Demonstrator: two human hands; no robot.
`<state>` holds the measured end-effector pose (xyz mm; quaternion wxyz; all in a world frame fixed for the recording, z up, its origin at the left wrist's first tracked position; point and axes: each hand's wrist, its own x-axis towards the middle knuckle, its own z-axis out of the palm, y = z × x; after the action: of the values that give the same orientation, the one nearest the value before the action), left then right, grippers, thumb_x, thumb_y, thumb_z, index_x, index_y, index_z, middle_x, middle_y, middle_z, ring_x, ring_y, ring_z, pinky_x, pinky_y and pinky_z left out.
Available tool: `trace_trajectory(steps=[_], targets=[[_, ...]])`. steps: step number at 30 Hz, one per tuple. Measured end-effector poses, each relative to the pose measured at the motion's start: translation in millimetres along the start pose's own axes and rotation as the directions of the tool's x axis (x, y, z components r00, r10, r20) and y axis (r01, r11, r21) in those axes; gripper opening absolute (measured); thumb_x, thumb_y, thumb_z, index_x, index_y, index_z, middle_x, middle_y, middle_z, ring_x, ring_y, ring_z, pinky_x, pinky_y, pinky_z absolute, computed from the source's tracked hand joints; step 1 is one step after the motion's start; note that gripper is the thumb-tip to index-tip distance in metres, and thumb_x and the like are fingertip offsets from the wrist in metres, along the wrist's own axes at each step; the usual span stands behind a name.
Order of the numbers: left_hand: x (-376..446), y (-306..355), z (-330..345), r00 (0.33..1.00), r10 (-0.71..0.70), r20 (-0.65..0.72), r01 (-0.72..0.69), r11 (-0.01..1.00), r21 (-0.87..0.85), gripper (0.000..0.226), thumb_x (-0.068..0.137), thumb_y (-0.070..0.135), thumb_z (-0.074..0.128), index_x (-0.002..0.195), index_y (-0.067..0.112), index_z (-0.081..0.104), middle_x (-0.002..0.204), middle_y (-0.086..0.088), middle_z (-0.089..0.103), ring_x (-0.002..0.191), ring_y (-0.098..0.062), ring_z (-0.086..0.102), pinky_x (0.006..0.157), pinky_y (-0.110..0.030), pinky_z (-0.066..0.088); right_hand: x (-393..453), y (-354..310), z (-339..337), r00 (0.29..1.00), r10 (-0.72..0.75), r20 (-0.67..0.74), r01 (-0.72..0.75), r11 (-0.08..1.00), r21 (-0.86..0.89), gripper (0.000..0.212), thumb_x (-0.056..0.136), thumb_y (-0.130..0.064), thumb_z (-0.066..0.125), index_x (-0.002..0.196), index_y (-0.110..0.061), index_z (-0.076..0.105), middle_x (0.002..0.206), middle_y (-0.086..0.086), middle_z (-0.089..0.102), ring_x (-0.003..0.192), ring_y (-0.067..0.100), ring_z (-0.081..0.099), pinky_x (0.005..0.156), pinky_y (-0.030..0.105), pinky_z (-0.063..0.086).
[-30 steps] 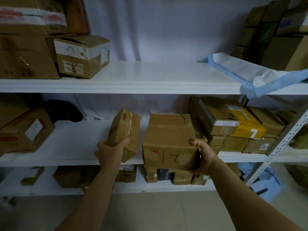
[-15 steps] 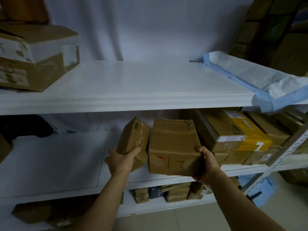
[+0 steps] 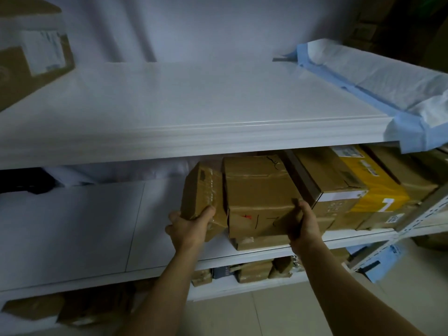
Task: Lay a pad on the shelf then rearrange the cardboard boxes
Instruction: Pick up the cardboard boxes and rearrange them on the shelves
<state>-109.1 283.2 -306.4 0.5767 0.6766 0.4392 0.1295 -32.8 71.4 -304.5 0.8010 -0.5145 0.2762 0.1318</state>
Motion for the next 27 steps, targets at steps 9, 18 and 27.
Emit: trace_trajectory(steps=[9,18,27], targets=[[-8,6,27,1.000,-0.006,-0.020,0.006,1.000,-0.022,0.076,0.068,0.039,0.081,0.125,0.009,0.041,0.128,-0.018,0.037,0.089,-0.025,0.045,0.073,-0.031,0.041,19,11,13,0.978,0.202,0.057,-0.191,0.969,-0.160,0.058,0.077,-0.041,0.071,0.119,-0.006,0.050,0.106,0.012,0.053,0.101,0.027,0.052,0.086,0.044,0.047],[4,4,26,0.999,0.011,-0.040,-0.012,0.999,-0.037,0.085,0.062,0.041,0.085,0.127,0.009,0.041,0.128,-0.015,0.042,0.099,-0.028,0.054,0.073,-0.031,0.046,37,17,30,0.985,0.173,0.022,-0.170,0.980,-0.099,0.065,0.074,-0.050,0.071,0.118,-0.008,0.049,0.118,0.015,0.053,0.110,0.030,0.052,0.101,0.045,0.045],[-7,42,19,0.978,0.135,-0.159,-0.165,0.968,-0.190,0.075,0.068,0.042,0.080,0.124,0.013,0.041,0.123,-0.011,0.041,0.097,-0.024,0.050,0.078,-0.031,0.044,9,-5,18,0.944,0.102,-0.315,-0.092,0.995,0.046,0.070,0.075,-0.059,0.060,0.127,-0.013,0.051,0.117,0.011,0.055,0.106,0.028,0.050,0.085,0.039,0.042]])
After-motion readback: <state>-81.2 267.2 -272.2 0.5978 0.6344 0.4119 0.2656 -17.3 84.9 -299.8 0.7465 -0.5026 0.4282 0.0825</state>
